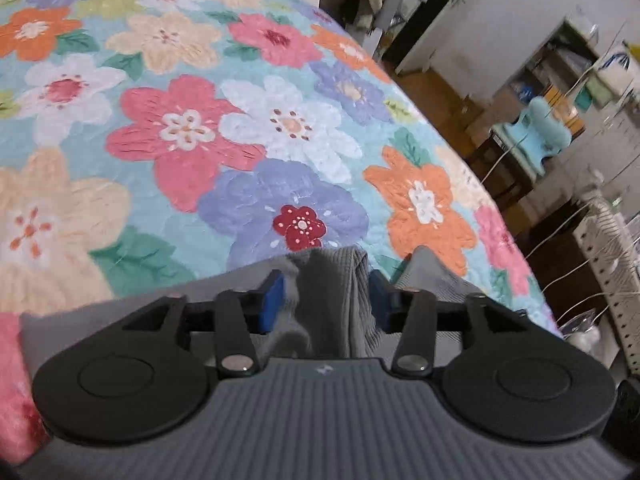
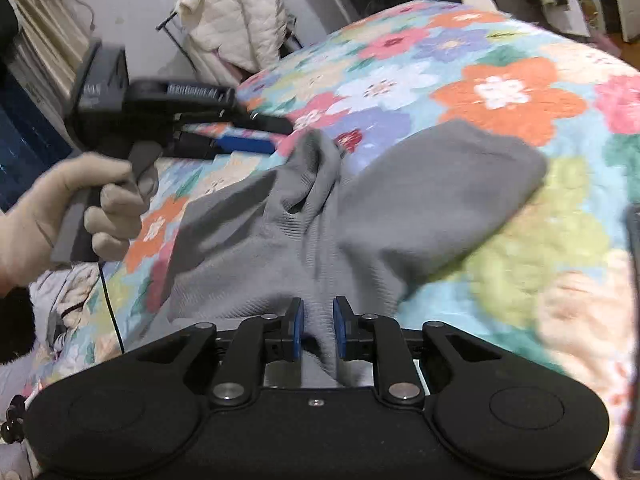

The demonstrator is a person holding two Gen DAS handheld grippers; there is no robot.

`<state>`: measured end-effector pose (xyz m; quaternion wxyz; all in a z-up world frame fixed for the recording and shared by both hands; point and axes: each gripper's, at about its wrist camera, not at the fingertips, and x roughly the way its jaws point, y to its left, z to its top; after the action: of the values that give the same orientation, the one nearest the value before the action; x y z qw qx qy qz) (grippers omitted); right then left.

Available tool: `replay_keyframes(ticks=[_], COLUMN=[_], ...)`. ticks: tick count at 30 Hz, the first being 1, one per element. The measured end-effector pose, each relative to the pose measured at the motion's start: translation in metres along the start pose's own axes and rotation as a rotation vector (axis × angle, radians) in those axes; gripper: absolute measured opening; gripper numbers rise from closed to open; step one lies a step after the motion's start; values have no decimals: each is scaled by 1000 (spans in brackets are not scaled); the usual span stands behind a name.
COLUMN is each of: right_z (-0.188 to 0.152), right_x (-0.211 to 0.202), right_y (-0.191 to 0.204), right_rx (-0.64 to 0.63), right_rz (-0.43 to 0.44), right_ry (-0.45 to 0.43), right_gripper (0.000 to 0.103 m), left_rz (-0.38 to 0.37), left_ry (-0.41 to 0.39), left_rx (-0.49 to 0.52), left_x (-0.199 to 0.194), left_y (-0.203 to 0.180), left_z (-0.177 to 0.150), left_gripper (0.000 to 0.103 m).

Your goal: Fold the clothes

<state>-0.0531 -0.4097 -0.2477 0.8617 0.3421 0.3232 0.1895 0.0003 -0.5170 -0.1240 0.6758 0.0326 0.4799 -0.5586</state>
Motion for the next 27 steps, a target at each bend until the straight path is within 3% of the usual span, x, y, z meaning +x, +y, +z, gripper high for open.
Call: replay_keyframes(ticks=[3,5,11,15,16,18,20,24,27], right_z=[-1,-3,-31,-48,-51,-53,-46,-25,-13], right_x=[-14,-14,8,29,31,31,23,-2,-16], right_y=[9,25,72,88,88,86,80,60,43], right_rx=[-89,-199,-467,-602,-630,-660,-621,-471,-424], right_rz=[42,64,37,-62,-84,-120,-127,-129,-212], right_ry=[-46,-52,24,56,61,59,34,-63,-104], right_gripper=[46,53,54,53,52,38,6,6,5], left_rz=[32,63,156,175,182,203,218,223,227], left_ry=[-24,-35,-35,-6,1,13,21,24,33], left_rx=[1,9,9,-25,-23,-18,-21,-60,-74], left_x=[-26,-42,-80,-94,-95,-97,-98,-102,-104], left_y=[5,7,15,19,20,23,26,34,37], left_z=[-23,-40,-95,-121,-125,-133,-139,-149,-156], left_gripper=[60,60,60,61,61,62,62,62,62])
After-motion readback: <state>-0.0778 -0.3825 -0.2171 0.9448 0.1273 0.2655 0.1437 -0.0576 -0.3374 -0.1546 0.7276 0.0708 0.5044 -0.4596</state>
